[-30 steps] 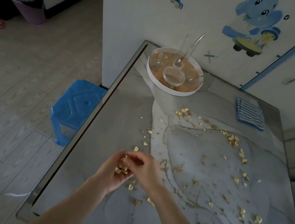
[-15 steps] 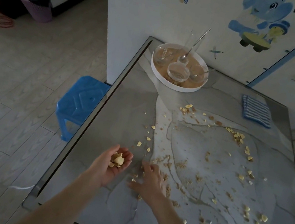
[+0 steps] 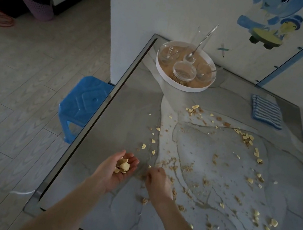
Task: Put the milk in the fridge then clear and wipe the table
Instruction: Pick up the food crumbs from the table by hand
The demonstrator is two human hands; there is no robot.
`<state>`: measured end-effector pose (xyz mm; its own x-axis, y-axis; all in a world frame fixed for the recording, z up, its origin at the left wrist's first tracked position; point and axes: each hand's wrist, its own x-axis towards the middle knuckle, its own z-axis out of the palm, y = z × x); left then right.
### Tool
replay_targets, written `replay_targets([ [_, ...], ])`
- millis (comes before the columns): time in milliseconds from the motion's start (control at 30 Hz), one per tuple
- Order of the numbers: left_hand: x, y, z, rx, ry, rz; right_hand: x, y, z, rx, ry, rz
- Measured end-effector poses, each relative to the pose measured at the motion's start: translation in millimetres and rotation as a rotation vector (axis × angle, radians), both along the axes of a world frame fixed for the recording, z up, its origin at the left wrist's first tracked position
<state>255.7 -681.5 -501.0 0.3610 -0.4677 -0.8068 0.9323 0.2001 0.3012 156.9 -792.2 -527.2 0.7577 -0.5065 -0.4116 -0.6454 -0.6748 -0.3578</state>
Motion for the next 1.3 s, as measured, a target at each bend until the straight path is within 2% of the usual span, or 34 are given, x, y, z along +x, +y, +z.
replay_targets([
  [200,-6.1,-8.1,-1.3,0.031,-0.008,-0.043,-1.6,-13.1,16.7,0.317,-0.267,-0.379],
  [333,-16.0,-20.0,0.4,-0.003,0.022,-0.036,5.2,-3.0,43.9,0.531,-0.444,-0.350],
  [467,-28.2,-30.4,9.5,-0.078,0.007,-0.067,1.5,6.2,60.4,0.529,-0.425,-0.204],
  [600,-29.8,-34.8,11.0,-0.068,0.076,-0.019,-17.8,-11.1,64.2,0.478,-0.518,-0.407],
  [667,-28.0,-33.4,8.7,-0.038,0.059,-0.033,-34.7,-21.1,55.4,0.393,-0.431,-0.455],
  [767,-25.2,-29.4,7.0,-0.029,0.041,-0.056,-57.4,-22.4,31.6,0.238,-0.050,-0.334],
  [833,-24.2,-25.7,6.1,-0.044,0.041,-0.049,-61.6,-12.5,21.4,0.218,0.088,-0.303],
  [900,-23.5,-22.2,4.5,-0.052,0.038,-0.041,-57.2,1.7,17.8,0.212,0.109,-0.305],
  [1000,-22.9,-18.0,3.9,-0.060,0.044,-0.047,-48.1,17.1,11.7,0.125,0.141,-0.198],
  [1133,-21.4,-13.3,2.8,-0.053,0.040,-0.061,-48.4,19.4,3.9,0.082,0.060,-0.130],
  [1200,-20.9,-12.0,2.3,-0.051,0.032,-0.068,-50.7,15.2,1.6,0.093,0.011,-0.164],
  [1300,-20.9,-11.0,-0.2,-0.017,0.012,-0.089,-48.4,5.8,7.7,0.209,-0.100,-0.358],
])
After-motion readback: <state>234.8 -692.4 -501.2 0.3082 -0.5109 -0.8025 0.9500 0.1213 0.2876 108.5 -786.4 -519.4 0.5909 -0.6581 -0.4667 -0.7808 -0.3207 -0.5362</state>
